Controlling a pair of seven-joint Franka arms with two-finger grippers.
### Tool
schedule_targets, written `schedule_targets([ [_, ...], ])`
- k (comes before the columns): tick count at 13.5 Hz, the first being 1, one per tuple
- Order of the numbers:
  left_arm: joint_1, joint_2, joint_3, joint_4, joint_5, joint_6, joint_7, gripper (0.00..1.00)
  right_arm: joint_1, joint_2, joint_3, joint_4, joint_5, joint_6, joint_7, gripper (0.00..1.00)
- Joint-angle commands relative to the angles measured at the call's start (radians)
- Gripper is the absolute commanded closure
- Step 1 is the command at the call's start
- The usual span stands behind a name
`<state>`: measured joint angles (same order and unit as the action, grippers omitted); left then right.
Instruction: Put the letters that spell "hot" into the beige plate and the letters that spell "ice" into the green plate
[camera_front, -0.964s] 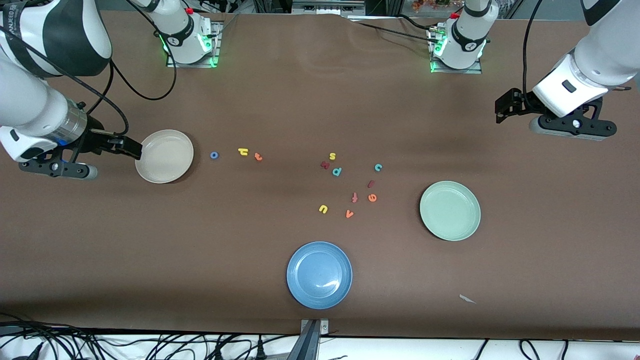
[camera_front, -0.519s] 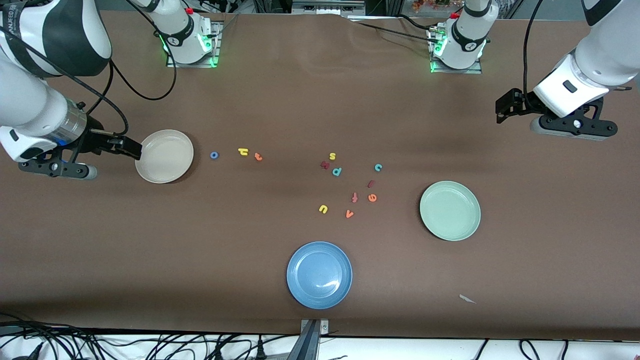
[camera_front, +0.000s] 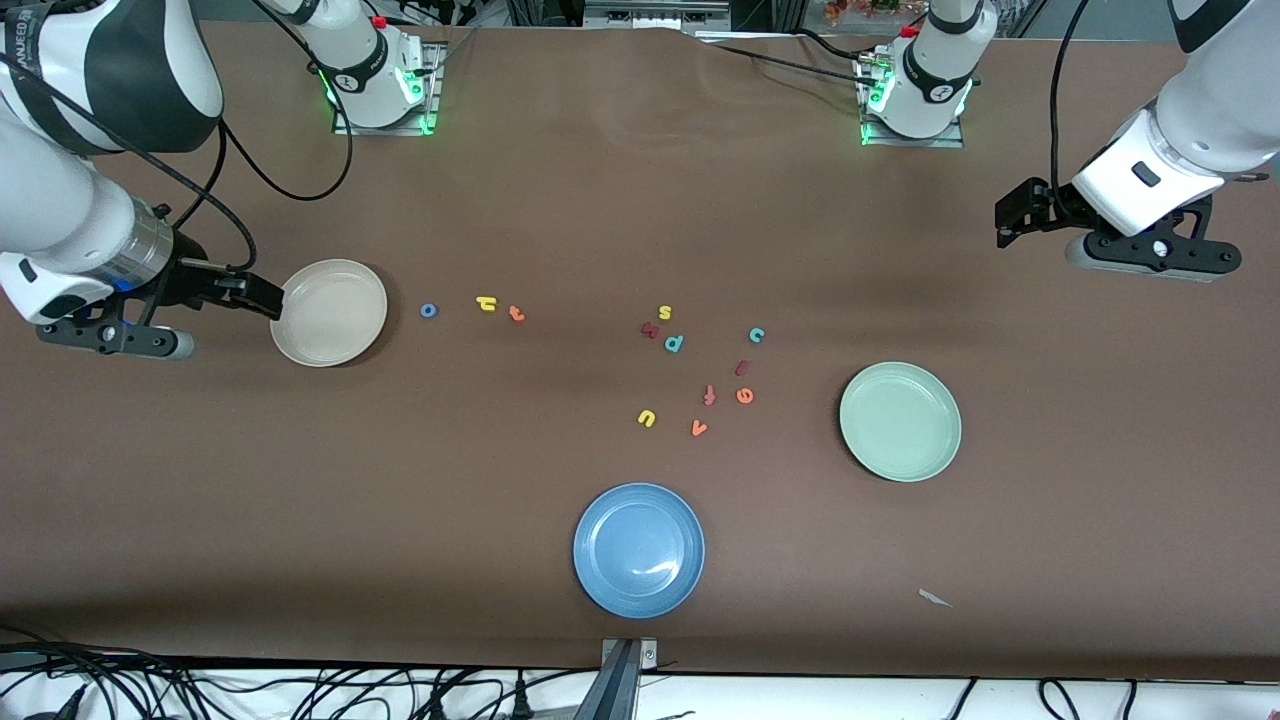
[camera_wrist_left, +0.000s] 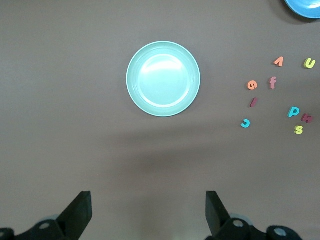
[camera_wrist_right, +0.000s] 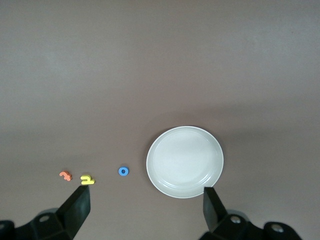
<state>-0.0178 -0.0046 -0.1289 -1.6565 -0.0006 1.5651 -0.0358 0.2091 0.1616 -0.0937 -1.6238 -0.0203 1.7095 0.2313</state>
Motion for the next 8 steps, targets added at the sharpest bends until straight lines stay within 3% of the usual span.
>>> schedule_targets([
  [1, 0.002, 0.008, -0.006, 0.023, 0.021, -0.020, -0.010, 0.00, -0.004, -0.008, 0.002, 0.001, 0.019, -0.011, 0.005, 0.00],
  [8, 0.004, 0.009, -0.005, 0.026, 0.013, -0.016, -0.010, 0.00, 0.004, -0.008, 0.009, -0.001, 0.010, -0.018, 0.002, 0.00],
])
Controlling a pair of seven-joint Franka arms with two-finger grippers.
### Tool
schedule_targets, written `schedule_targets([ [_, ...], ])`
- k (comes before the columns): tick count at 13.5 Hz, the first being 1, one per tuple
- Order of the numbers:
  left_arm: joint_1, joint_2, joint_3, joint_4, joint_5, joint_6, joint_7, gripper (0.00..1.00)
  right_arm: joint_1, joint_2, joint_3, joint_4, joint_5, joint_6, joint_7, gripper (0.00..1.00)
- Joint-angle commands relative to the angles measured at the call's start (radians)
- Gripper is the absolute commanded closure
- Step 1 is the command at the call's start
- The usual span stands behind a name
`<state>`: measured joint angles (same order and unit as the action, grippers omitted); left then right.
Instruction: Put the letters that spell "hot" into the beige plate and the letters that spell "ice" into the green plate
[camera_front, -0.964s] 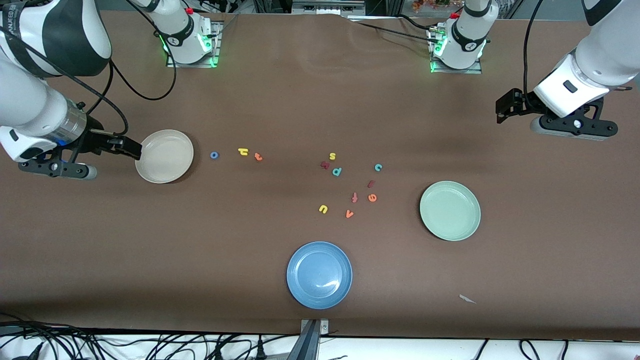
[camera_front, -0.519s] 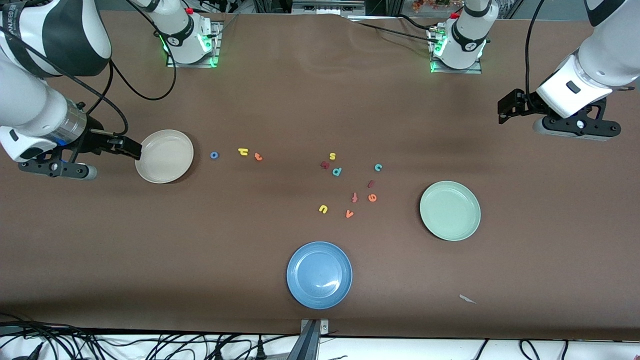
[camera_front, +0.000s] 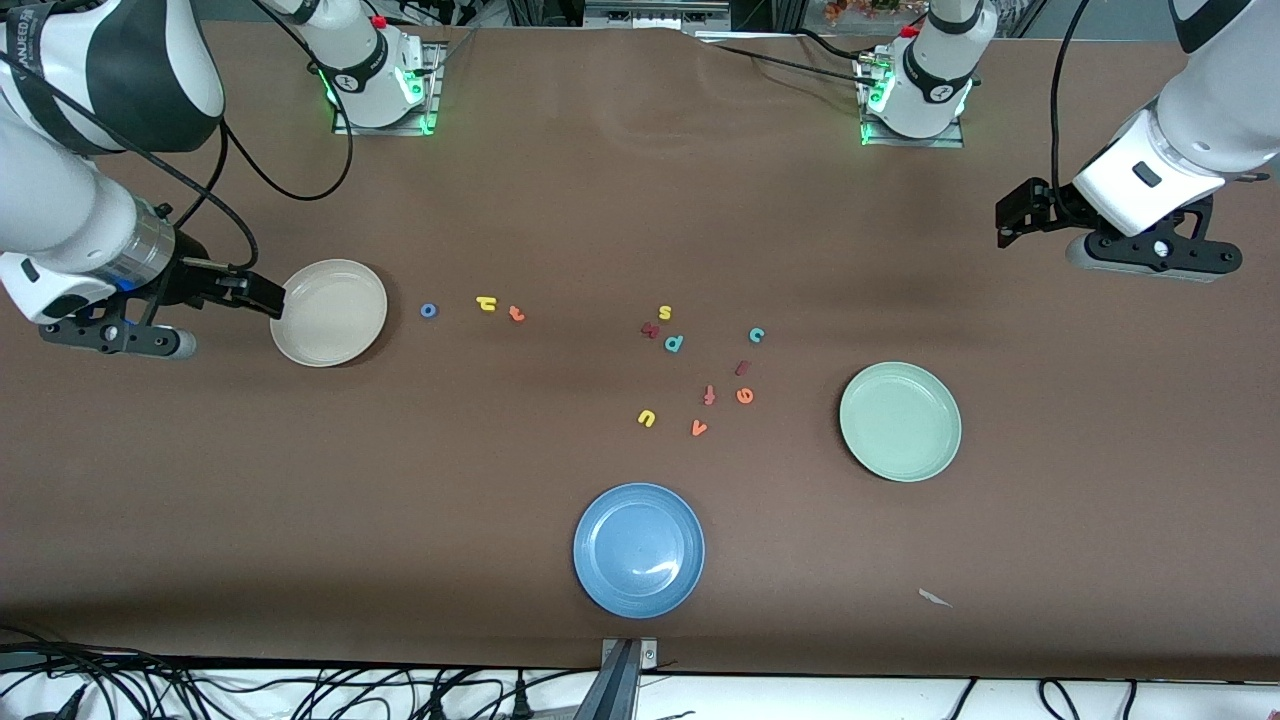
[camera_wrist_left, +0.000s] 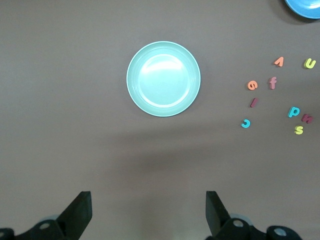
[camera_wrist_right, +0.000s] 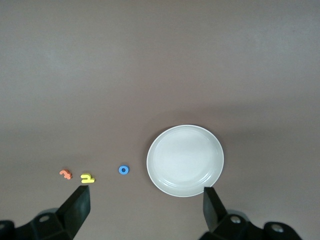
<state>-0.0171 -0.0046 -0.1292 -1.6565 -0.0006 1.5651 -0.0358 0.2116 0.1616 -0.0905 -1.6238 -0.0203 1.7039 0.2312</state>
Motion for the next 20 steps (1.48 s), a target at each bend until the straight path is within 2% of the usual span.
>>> schedule_targets([
  [1, 0.002, 0.009, -0.006, 0.027, 0.011, -0.016, -0.012, 0.00, 0.011, -0.007, 0.006, -0.004, 0.014, -0.007, 0.000, 0.00],
  [7, 0.006, 0.009, -0.004, 0.026, 0.014, -0.016, -0.010, 0.00, 0.057, 0.039, 0.028, -0.042, 0.023, 0.051, 0.005, 0.00],
  [10, 0.005, 0.009, -0.004, 0.026, 0.013, -0.016, -0.012, 0.00, 0.058, 0.067, 0.032, -0.138, 0.075, 0.170, 0.005, 0.01],
  [14, 0.008, 0.011, -0.004, 0.026, 0.013, -0.016, -0.012, 0.00, 0.060, 0.093, 0.070, -0.270, 0.080, 0.282, 0.005, 0.03],
  [18, 0.020, 0.028, -0.004, 0.026, 0.017, -0.016, -0.006, 0.00, 0.063, 0.121, 0.092, -0.398, 0.079, 0.430, 0.005, 0.15],
  [20, 0.016, 0.041, -0.006, 0.024, 0.016, -0.013, -0.009, 0.00, 0.063, 0.144, 0.094, -0.430, 0.079, 0.438, 0.003, 0.16],
])
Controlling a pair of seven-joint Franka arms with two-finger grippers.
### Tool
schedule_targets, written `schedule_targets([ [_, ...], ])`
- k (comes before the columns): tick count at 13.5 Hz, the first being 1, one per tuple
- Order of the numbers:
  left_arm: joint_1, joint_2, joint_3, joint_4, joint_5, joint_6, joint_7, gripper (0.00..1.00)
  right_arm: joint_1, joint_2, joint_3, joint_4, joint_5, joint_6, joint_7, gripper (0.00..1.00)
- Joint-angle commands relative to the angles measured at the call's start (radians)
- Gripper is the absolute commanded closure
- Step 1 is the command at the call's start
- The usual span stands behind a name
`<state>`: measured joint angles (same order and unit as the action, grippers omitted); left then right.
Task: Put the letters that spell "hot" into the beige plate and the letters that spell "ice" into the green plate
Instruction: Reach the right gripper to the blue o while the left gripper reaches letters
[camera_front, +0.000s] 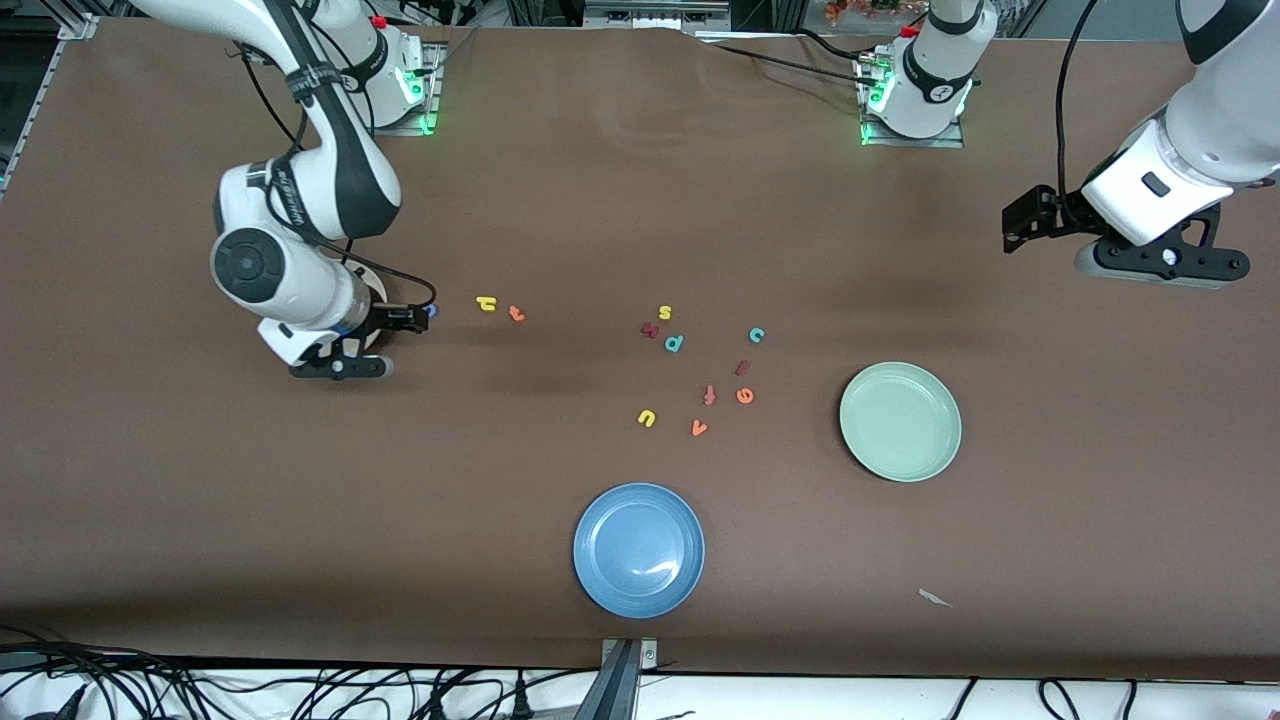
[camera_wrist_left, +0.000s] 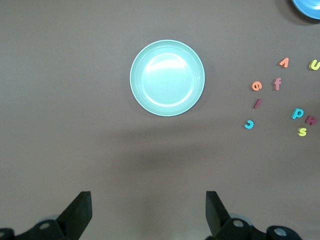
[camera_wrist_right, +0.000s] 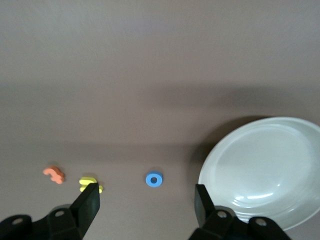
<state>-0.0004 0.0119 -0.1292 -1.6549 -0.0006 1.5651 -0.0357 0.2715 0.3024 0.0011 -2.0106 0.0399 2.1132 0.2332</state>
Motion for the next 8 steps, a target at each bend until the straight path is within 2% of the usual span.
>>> schedule_targets([
  [1, -0.009, 0.060, -0.009, 0.024, 0.025, -0.013, 0.002, 0.00, 0.003, 0.007, 0.002, -0.057, 0.018, 0.036, 0.002, 0.16],
  [4, -0.007, 0.130, -0.010, 0.026, 0.021, -0.005, -0.006, 0.00, 0.012, 0.018, 0.007, -0.091, 0.018, 0.079, 0.003, 0.23],
  [8, -0.006, 0.272, -0.009, 0.052, 0.024, 0.039, 0.002, 0.00, 0.032, 0.058, 0.007, -0.128, 0.018, 0.160, 0.017, 0.23],
])
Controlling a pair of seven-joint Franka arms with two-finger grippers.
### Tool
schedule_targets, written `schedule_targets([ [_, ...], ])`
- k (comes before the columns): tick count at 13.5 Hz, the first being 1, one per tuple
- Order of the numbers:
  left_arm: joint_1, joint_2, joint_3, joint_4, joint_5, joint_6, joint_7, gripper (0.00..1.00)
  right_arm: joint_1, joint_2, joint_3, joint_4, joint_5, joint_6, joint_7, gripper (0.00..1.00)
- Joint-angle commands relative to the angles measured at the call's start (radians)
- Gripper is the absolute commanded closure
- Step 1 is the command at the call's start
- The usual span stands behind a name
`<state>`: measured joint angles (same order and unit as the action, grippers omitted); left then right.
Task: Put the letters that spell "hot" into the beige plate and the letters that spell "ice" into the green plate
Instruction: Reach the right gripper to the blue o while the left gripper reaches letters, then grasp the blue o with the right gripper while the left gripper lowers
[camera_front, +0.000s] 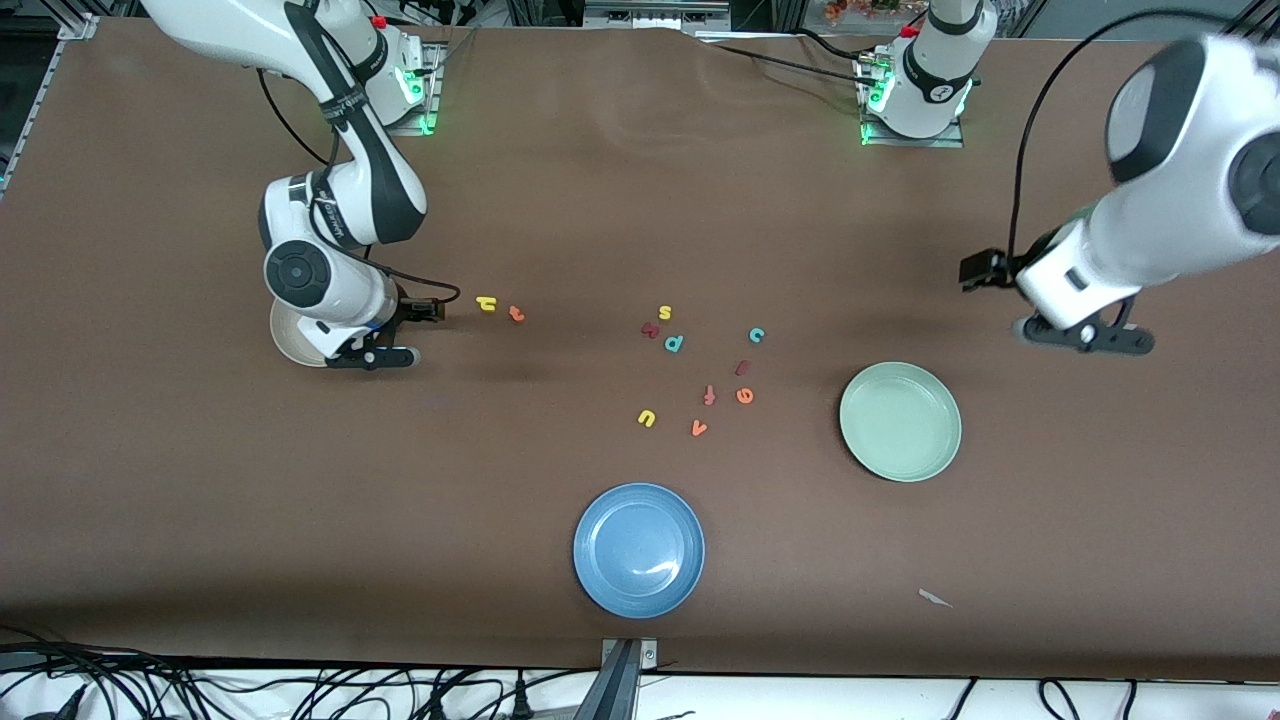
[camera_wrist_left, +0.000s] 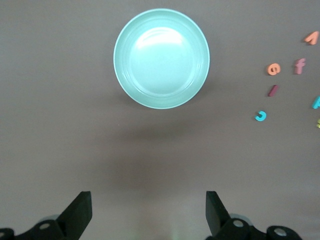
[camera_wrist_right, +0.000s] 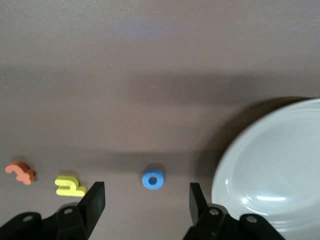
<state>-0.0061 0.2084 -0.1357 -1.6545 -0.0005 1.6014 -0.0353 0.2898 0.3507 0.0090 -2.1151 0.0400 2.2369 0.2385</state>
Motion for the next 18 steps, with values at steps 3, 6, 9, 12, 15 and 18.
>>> schedule_targets([
  [3, -0.021, 0.163, -0.008, 0.064, 0.014, 0.107, -0.009, 0.00, 0.015, 0.033, -0.001, -0.023, 0.012, 0.038, 0.012, 0.23],
  [6, -0.089, 0.206, -0.012, 0.064, 0.013, 0.164, -0.005, 0.00, 0.015, 0.051, -0.001, -0.026, 0.011, 0.052, 0.010, 0.23],
  [9, -0.136, 0.236, -0.012, 0.064, 0.010, 0.193, -0.018, 0.00, 0.019, 0.068, 0.000, -0.066, 0.008, 0.125, -0.002, 0.23],
  [12, -0.166, 0.250, -0.012, 0.064, 0.010, 0.215, -0.034, 0.00, 0.019, 0.073, 0.002, -0.078, 0.009, 0.132, -0.004, 0.23],
  [15, -0.181, 0.290, -0.012, 0.064, 0.014, 0.280, -0.072, 0.00, 0.019, 0.073, 0.014, -0.091, 0.009, 0.133, -0.004, 0.36],
  [18, -0.273, 0.328, -0.007, 0.065, 0.022, 0.317, -0.170, 0.00, 0.019, 0.071, 0.014, -0.094, 0.009, 0.129, -0.004, 0.47],
])
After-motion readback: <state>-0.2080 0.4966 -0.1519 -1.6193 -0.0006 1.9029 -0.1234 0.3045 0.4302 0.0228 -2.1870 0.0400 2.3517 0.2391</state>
